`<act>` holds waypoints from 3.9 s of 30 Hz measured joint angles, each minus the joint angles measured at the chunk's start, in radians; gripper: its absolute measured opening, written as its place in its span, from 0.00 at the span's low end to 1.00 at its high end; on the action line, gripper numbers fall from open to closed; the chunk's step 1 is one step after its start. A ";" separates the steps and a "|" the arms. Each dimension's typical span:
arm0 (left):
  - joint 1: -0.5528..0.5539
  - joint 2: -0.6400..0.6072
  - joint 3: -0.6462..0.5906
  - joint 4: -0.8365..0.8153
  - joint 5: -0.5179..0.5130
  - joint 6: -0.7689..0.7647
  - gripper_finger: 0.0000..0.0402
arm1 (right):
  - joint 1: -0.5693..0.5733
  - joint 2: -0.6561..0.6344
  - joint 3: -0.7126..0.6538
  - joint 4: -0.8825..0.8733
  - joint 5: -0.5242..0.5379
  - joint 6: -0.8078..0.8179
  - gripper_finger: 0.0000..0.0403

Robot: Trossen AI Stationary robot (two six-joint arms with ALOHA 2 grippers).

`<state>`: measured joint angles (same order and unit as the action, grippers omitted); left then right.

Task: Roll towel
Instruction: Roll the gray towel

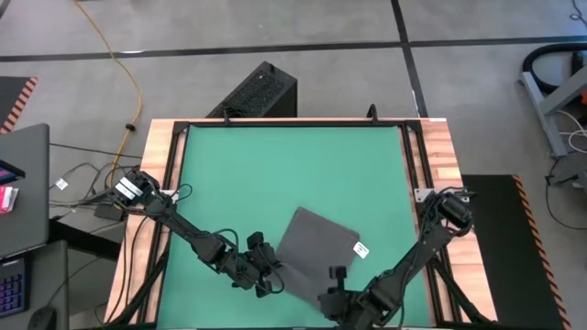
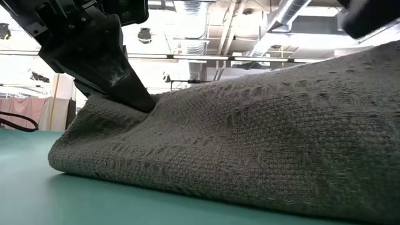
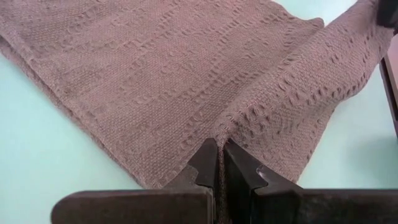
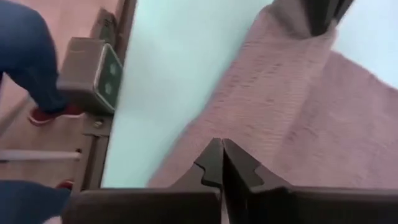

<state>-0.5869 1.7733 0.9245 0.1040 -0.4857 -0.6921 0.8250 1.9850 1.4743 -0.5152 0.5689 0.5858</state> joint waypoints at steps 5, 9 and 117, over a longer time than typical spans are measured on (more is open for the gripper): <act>0.000 0.000 0.000 0.000 0.000 0.000 0.00 | 0.002 0.000 -0.076 0.108 -0.030 0.032 0.08; 0.000 0.000 0.000 0.000 0.001 0.000 0.00 | -0.003 0.000 -0.146 0.108 -0.036 0.114 0.07; 0.495 0.016 -0.310 0.237 0.313 0.437 0.00 | -0.161 -0.017 -0.285 0.235 -0.237 -0.148 0.06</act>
<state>-0.0918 1.7892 0.6147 0.3406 -0.1731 -0.2548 0.6641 1.9678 1.1896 -0.2805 0.3323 0.4382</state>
